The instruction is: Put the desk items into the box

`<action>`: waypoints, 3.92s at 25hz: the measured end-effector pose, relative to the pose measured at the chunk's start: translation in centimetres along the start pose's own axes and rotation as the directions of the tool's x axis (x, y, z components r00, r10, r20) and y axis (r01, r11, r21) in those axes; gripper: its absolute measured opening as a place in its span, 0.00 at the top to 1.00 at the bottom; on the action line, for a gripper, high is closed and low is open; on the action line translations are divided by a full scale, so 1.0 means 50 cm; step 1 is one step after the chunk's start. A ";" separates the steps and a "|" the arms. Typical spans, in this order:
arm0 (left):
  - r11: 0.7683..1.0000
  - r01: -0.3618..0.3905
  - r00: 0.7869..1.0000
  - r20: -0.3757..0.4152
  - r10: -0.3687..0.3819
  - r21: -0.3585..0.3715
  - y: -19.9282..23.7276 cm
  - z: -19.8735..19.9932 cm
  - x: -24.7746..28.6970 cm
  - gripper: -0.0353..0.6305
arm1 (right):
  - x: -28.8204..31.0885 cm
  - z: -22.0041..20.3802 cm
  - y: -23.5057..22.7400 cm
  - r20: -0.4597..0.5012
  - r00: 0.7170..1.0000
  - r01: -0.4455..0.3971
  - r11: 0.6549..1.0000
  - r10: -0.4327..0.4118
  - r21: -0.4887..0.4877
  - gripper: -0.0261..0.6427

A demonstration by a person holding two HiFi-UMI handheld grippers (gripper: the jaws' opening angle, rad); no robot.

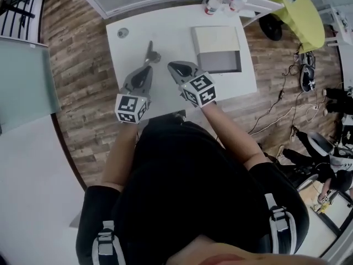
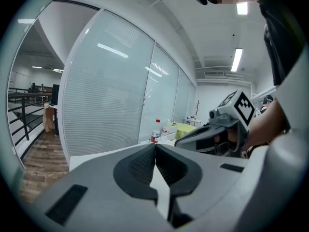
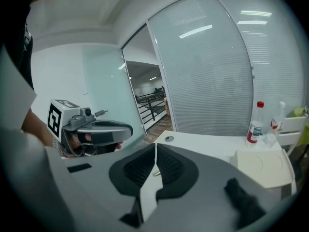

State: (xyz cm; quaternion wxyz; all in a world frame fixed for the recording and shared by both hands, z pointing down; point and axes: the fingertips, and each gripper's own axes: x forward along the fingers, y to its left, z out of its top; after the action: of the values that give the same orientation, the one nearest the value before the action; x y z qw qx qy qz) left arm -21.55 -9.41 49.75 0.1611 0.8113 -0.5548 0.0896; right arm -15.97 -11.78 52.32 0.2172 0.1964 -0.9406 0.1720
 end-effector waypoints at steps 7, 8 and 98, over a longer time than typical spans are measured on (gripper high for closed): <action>1.000 0.024 0.999 -0.042 -0.023 0.003 0.092 -0.070 0.055 0.93 | 0.127 -0.061 -0.056 -0.085 0.996 0.043 0.993 -0.034 0.108 0.93; 1.000 0.027 0.999 -0.046 -0.026 0.005 0.105 -0.083 0.057 0.93 | 0.145 -0.073 -0.059 -0.098 0.994 0.050 0.991 -0.038 0.126 0.93; 0.966 0.202 0.979 -0.015 -0.203 0.162 -0.410 -0.026 0.249 0.93 | -0.343 -0.161 -0.275 0.062 0.984 0.134 0.924 -0.167 0.359 0.94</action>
State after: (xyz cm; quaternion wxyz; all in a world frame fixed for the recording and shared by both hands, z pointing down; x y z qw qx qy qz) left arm 2.13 -12.96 51.69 0.1024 0.8742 -0.4599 0.1170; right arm 7.09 -15.32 54.24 0.1479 0.3115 -0.8854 0.3116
